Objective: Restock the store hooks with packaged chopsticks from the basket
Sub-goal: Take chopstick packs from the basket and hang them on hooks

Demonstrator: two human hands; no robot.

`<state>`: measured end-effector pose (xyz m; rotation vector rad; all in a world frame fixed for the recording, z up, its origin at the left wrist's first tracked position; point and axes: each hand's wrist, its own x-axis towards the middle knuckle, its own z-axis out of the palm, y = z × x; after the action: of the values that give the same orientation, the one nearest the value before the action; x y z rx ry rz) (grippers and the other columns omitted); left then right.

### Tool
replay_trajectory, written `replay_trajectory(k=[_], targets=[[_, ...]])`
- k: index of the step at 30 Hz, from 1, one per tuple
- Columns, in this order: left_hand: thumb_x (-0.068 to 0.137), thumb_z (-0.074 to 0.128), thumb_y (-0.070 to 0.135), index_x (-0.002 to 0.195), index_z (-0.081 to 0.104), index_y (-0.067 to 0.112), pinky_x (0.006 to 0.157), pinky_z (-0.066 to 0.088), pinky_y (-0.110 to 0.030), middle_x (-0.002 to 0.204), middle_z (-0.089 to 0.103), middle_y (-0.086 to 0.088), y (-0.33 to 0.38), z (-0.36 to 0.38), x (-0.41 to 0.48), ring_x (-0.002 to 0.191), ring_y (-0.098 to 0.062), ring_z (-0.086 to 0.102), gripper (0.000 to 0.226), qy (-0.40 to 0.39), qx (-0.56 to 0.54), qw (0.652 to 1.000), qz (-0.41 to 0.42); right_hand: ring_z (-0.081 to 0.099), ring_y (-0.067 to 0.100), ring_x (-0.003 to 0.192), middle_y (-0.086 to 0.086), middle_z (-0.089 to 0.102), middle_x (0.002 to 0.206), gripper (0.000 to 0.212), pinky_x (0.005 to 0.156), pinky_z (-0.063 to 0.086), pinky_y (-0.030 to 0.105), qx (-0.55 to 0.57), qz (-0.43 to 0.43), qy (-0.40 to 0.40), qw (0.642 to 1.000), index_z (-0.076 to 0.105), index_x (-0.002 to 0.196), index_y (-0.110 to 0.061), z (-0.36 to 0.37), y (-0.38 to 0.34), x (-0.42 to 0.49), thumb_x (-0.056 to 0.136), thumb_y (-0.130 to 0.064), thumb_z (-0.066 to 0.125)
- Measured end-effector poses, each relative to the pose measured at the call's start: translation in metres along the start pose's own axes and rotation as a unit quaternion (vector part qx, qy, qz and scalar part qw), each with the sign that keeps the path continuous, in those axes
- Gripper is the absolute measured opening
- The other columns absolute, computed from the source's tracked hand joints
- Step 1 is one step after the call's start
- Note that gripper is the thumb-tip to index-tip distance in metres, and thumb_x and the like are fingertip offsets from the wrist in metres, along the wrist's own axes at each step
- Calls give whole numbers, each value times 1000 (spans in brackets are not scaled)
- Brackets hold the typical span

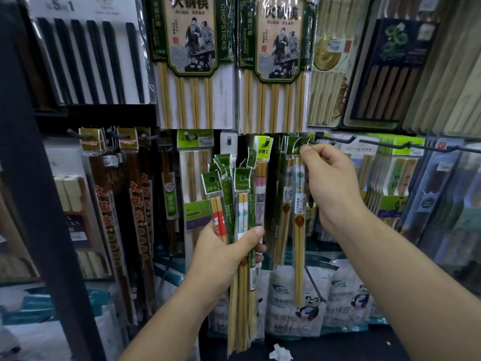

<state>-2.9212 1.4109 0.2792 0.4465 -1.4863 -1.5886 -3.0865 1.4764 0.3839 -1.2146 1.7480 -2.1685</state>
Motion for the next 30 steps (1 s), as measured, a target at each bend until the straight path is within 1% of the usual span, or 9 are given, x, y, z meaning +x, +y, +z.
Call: replay_trajectory(k=[4, 9, 12, 15, 20, 23, 25, 27, 30], targets=[[90, 75, 13, 106, 66, -3, 64, 59, -29, 85, 75, -16, 0, 0, -1, 71, -26, 74, 24, 0, 3, 1000, 3, 40, 21, 63, 4, 42, 64, 38, 64, 38, 36, 21, 4, -1, 1000, 59, 64, -27, 2, -1, -1, 102, -30, 57], [91, 74, 12, 103, 67, -3, 64, 59, -28, 84, 75, -15, 0, 0, -1, 70, -24, 74, 20, -7, 9, 1000, 9, 47, 22, 70, 9, 52, 76, 32, 67, 45, 37, 19, 3, 3, 1000, 64, 70, -26, 3, -1, 2, 100, -30, 56], [92, 74, 11, 104, 66, -4, 63, 59, -28, 83, 75, -15, 0, 0, -1, 69, -24, 73, 22, -8, 6, 1000, 10, 49, 10, 62, 0, 53, 66, 31, 56, 47, 19, -6, -8, 14, 1000, 62, 71, -22, 3, 4, 8, 101, -27, 56], [92, 73, 12, 102, 66, -5, 63, 59, -27, 82, 74, -15, 1, 1, -1, 68, -23, 73, 21, -10, 13, 1000, 15, 43, -1, 48, -15, 49, 54, 26, 46, 40, 7, -48, -25, 23, 998, 66, 81, -12, 5, 13, 11, 102, -24, 57], [93, 73, 11, 102, 66, -5, 64, 58, -25, 85, 74, -15, 3, 1, -1, 70, -22, 73, 20, -11, 14, 1000, 25, 51, -6, 52, -18, 58, 55, 22, 50, 41, 11, -100, -37, 53, 993, 68, 81, -20, 9, 20, 17, 98, -32, 63], [92, 74, 11, 102, 67, -4, 64, 59, -25, 84, 74, -14, 4, 1, -2, 70, -23, 73, 19, -16, 10, 999, 26, 49, -3, 51, -13, 53, 58, 30, 60, 41, 23, -104, -16, 68, 992, 66, 82, -12, 10, 22, 15, 98, -38, 64], [91, 74, 10, 103, 66, -4, 64, 59, -27, 84, 74, -14, 4, 1, -2, 71, -24, 73, 21, -21, -4, 1000, 19, 48, -1, 52, -10, 53, 61, 33, 64, 42, 26, -87, -4, 73, 994, 64, 83, -10, 11, 22, 6, 97, -40, 63], [89, 76, 11, 106, 66, -3, 65, 60, -30, 85, 75, -14, 5, 1, -2, 73, -26, 74, 25, -22, -20, 1000, 11, 53, -3, 57, -10, 59, 63, 30, 66, 43, 24, -63, -4, 40, 997, 68, 83, -14, 12, 19, -8, 97, -40, 63], [87, 79, 11, 108, 66, 2, 65, 61, -32, 86, 77, -14, 4, 1, -2, 78, -28, 77, 26, -29, -24, 999, 10, 63, -3, 68, -11, 71, 76, 21, 65, 47, 19, -22, -8, -75, 997, 75, 83, -27, 16, 8, -28, 98, -37, 63]])
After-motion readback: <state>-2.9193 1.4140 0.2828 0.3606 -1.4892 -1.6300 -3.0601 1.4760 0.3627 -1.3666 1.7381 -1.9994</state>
